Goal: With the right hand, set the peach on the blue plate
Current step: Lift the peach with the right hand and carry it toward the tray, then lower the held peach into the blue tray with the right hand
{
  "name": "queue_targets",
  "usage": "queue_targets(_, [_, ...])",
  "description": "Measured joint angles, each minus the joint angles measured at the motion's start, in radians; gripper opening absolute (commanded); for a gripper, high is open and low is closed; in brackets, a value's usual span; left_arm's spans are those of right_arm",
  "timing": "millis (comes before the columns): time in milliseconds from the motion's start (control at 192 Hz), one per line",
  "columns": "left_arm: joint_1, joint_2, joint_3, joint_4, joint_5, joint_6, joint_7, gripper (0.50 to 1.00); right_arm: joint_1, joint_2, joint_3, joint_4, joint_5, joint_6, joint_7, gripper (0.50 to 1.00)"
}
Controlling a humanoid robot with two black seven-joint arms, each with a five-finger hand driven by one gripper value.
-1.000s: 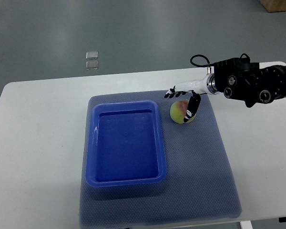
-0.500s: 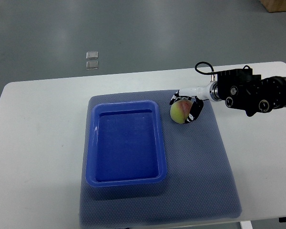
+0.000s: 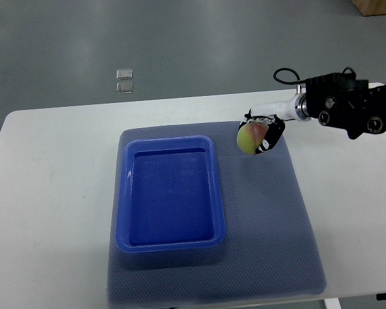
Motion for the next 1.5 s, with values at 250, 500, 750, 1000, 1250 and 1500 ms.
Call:
queue_targets(250, [0.0, 0.0, 0.002, -0.002, 0.0, 0.0, 0.0, 1.0, 0.305, -0.218, 0.058, 0.21, 0.003, 0.189, 0.003, 0.5])
queue_targets(500, [0.0, 0.0, 0.002, -0.018, 0.0, -0.004, 0.0, 1.0, 0.445, -0.302, 0.056, 0.346, 0.008, 0.212, -0.004, 0.5])
queue_targets(750, [0.0, 0.0, 0.003, -0.027, 0.0, -0.005, 0.001, 1.0, 0.448, -0.12, 0.042, 0.337, 0.036, 0.151, -0.005, 0.5])
queue_targets(1000, [0.0, 0.0, 0.002, -0.027, 0.0, -0.005, 0.001, 1.0, 0.373, 0.204, 0.026, 0.208, 0.152, 0.069, -0.003, 0.5])
queue_targets(1250, [0.0, 0.0, 0.0, -0.025, 0.0, -0.005, 0.001, 1.0, 0.194, 0.391, 0.029, 0.02, 0.178, 0.017, -0.002, 0.5])
queue_targets(1500, [0.0, 0.0, 0.002, -0.026, 0.0, -0.005, 0.001, 1.0, 0.075, 0.395, 0.034, -0.049, 0.167, 0.004, -0.002, 0.5])
